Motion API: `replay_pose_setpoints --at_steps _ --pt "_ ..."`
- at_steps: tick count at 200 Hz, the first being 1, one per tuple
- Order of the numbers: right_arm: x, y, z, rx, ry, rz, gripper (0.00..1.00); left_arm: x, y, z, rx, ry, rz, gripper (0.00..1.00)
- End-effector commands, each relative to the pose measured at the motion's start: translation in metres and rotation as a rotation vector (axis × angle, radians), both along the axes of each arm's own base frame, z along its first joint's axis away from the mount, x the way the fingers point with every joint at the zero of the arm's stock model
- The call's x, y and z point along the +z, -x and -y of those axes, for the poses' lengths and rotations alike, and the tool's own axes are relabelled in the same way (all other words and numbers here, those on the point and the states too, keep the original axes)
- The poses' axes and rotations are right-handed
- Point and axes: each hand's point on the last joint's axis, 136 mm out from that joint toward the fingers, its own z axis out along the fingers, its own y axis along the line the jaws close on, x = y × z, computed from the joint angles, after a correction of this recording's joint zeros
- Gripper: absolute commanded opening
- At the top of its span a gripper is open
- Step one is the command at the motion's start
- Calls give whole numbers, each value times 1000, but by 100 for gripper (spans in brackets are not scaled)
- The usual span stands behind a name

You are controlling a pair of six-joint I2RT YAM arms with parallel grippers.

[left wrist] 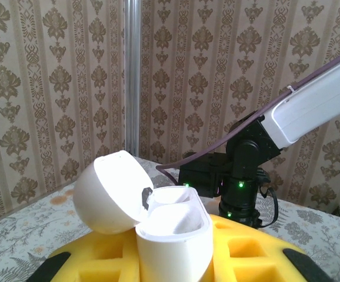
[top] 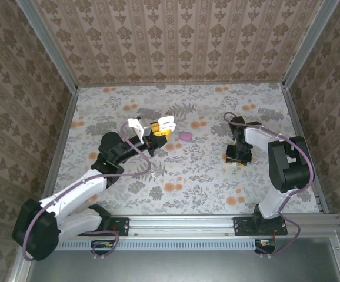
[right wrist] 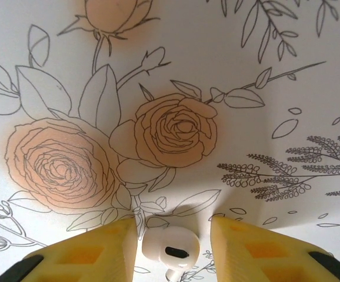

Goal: Insert wireless bluetooth earbuds into charging case

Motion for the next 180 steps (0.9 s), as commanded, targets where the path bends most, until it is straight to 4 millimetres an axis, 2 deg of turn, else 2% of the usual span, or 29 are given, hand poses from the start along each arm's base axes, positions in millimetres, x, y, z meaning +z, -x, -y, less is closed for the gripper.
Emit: replay_pose_setpoints --at_steps 1,72,109,149,166,180 --pt "-3 9 1 7 1 -15 39 21 4 -2 4 24 61 2" --pt "-7 6 3 6 14 -4 34 19 4 -2 4 16 58 2" --pt "3 2 4 21 22 32 30 18 4 -2 8 14 53 2" --pt "31 -8 -7 95 13 120 29 14 1 -1 10 8 44 2" --pt "51 -14 -16 130 14 182 29 11 -1 1 11 4 34 2" --pt "75 -21 -27 161 5 262 30 9 -3 2 13 2 22 2"
